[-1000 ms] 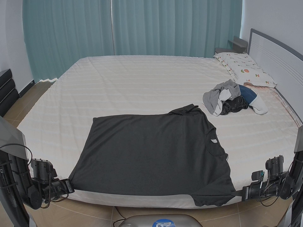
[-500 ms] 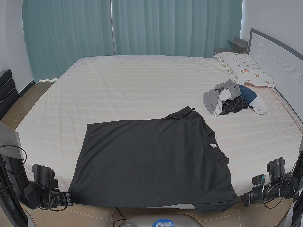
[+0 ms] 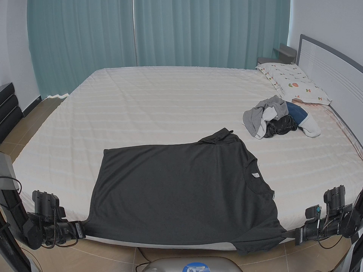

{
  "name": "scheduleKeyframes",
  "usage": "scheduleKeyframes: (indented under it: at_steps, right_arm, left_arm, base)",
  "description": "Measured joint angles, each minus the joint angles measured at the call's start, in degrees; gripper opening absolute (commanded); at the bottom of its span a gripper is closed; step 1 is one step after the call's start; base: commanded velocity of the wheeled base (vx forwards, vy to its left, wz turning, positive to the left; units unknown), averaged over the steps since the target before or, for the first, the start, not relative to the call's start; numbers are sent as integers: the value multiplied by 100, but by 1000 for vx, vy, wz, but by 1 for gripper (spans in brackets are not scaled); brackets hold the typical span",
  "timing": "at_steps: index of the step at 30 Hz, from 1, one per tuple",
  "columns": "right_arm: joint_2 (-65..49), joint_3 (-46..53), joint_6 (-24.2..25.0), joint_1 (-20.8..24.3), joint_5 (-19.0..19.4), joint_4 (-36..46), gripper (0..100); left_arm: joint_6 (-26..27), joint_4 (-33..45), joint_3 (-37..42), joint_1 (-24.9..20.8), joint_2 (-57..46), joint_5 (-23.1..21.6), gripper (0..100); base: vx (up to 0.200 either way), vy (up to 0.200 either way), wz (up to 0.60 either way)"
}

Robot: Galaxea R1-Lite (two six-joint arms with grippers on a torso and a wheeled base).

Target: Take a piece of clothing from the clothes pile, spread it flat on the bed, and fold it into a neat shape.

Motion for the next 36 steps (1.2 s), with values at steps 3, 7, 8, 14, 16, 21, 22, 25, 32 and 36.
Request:
scheduleKeyframes:
  at_steps: [3,7,8,14,16,21,22,25,32,36]
  right_arm:
    - [-93,-104,274,-6,16,-5,0]
    - [-240,-427,975,5,29,-11,0]
    - [-265,-532,1087,6,30,-9,0]
    - [-258,-1264,1570,28,38,-9,0]
    - [-228,-1482,1680,38,40,11,0]
    - [-74,-1909,1753,113,20,62,0]
    - [-18,-1992,1758,122,13,66,0]
    - [182,-2199,1769,144,-6,66,0]
    - [614,-2654,1898,155,-24,41,0]
    - [833,-2890,1947,188,-74,66,0]
  left_arm:
    - [-422,0,-182,4,-102,-60,0]
    - [-1189,2,-557,11,-201,-104,0]
    - [-1446,5,-667,20,-213,-106,0]
    - [-2288,22,-1193,52,-238,-130,0]
    - [-2415,22,-1309,56,-229,-134,0]
    - [-2860,22,-1566,63,-152,-137,0]
    - [-2910,22,-1607,63,-124,-137,0]
    - [-3006,20,-1715,61,-20,-137,0]
    - [-3444,30,-2059,1,327,-134,0]
    - [-3521,41,-2225,-27,547,-128,0]
  base:
    - [0,0,0]
    - [0,0,0]
    - [0,0,0]
    - [0,0,0]
    - [0,0,0]
    - [0,0,0]
    - [0,0,0]
    - [0,0,0]
    - [0,0,0]
    - [0,0,0]
